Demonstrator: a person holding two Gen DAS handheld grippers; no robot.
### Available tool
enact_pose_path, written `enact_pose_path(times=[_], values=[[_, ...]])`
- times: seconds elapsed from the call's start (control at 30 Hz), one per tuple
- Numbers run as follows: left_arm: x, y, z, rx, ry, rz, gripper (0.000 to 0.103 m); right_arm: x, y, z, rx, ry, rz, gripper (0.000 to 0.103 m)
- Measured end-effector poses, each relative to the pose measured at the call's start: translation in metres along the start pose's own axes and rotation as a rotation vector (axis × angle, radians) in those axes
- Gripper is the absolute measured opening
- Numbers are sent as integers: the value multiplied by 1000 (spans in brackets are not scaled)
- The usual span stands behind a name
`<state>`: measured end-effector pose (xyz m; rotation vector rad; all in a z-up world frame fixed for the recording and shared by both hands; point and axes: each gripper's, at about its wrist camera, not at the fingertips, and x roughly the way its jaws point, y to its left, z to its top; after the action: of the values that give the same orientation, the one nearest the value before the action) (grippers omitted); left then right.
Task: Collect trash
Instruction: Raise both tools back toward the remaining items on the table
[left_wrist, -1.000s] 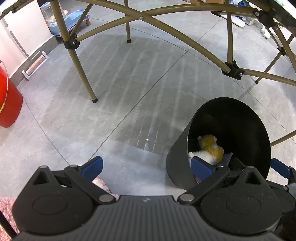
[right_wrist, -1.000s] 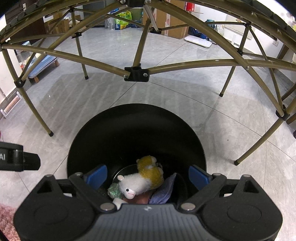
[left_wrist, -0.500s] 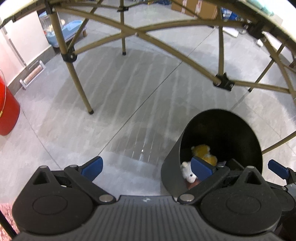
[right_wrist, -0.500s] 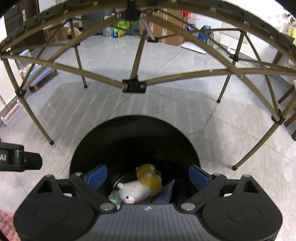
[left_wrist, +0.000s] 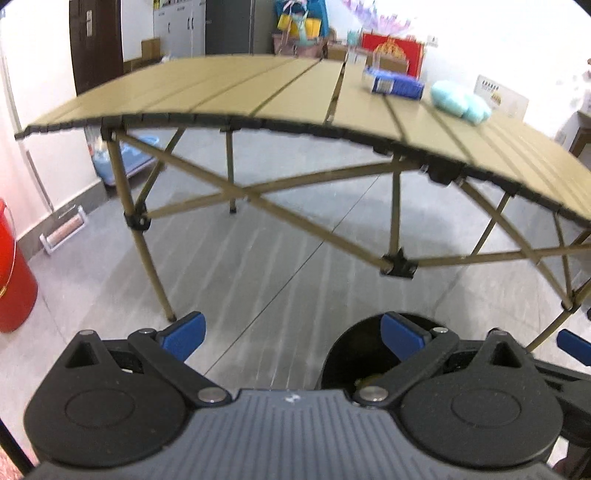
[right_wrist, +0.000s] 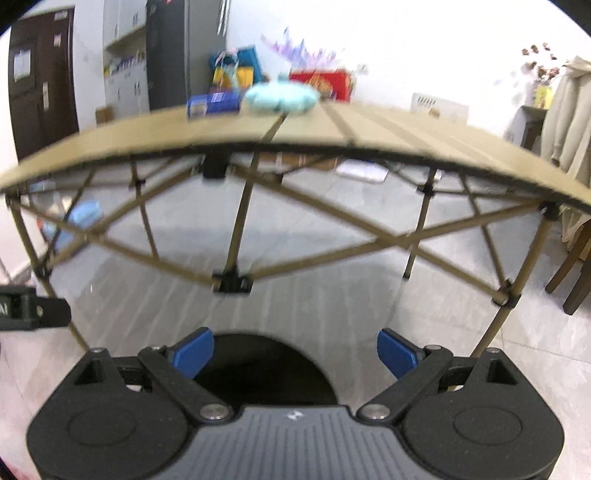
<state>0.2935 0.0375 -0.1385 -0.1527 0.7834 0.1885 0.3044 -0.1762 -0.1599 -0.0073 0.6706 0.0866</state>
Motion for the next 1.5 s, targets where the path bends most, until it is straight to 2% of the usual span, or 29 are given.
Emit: enact_pose_path(times=[0.23,0.33,0.4,0.8,0.97,1.37,1.5], values=[[-21,-11,15,-48,-60,-74,103,-33,-28,23,50,-180,-24,98],[-30,-18,20,-34,-89,-85,103,-46,-34,33,35,-266,-41,103],[-34,-21,26,-23,-110,-90,103,-48,-38,40,22,-289,-42,103],[-45,-27,68,8,-207,-86,103,-40,-47,89,32,-359,-43,103],[-35,-30,90,2,-214,-91,103,-27,-50,108,53,-368,-27,103],[6,-35,149,-53,-216,-94,103,31,-33,176,32,-362,33,103],[24,-33,166,-64,-216,-92,103,59,-24,200,36,-325,85,103]])
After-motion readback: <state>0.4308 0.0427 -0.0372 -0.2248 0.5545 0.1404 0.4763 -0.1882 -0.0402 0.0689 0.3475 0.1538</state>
